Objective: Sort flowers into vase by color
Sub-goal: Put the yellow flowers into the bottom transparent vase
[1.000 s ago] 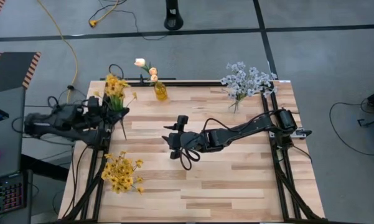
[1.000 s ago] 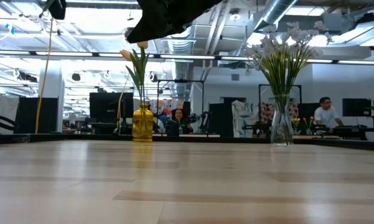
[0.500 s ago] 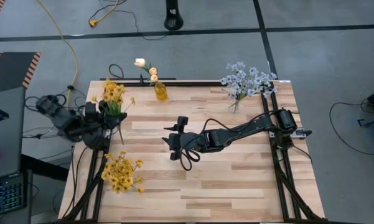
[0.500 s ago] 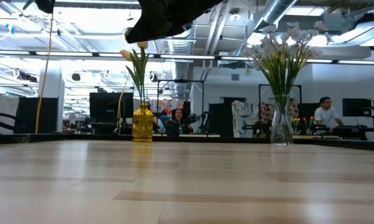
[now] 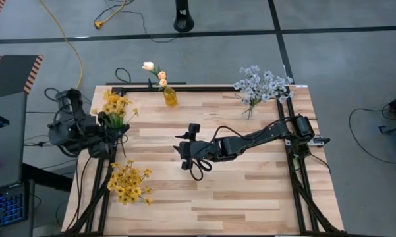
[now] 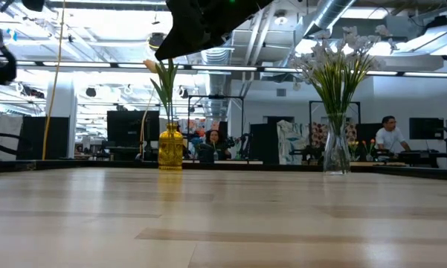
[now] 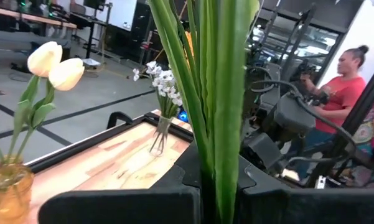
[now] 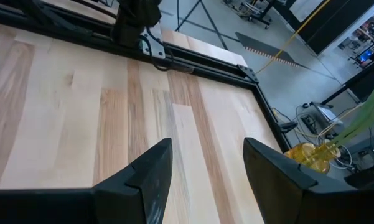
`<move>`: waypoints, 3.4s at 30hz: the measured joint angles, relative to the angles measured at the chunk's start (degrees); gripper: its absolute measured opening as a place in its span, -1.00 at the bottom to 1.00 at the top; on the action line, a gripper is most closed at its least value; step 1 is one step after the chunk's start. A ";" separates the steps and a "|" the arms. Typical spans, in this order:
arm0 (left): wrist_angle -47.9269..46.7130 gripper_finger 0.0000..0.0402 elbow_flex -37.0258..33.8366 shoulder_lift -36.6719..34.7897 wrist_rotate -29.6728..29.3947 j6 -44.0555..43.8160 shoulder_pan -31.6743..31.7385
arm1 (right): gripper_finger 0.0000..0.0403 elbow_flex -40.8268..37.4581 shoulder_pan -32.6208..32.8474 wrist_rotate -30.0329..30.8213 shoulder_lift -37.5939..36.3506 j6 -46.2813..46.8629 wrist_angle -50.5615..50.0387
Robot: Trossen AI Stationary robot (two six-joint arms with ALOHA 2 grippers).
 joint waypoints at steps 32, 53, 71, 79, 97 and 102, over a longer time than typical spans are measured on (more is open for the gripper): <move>10.98 -1.00 0.00 14.57 -11.56 -1.76 -25.05 | 0.11 0.00 0.42 -1.89 0.00 5.29 -0.07; 13.49 -1.00 0.00 29.36 -11.49 -4.09 -32.49 | 0.11 0.00 0.39 -4.59 0.00 8.99 0.00; 21.54 -1.00 -0.02 38.15 -11.55 -0.30 -24.69 | 0.11 0.00 0.39 -4.57 0.00 8.94 0.41; 24.32 -1.00 -0.02 38.96 -11.56 3.40 -21.23 | 0.11 0.00 0.39 -4.57 0.00 8.87 0.39; 17.92 -1.00 -0.01 42.89 -11.54 -5.18 -20.25 | 0.11 0.00 0.39 -4.55 -0.02 8.87 0.37; 17.94 -1.00 -0.02 45.65 -11.57 -7.10 -20.25 | 0.11 0.00 0.39 -4.55 -0.01 8.87 0.36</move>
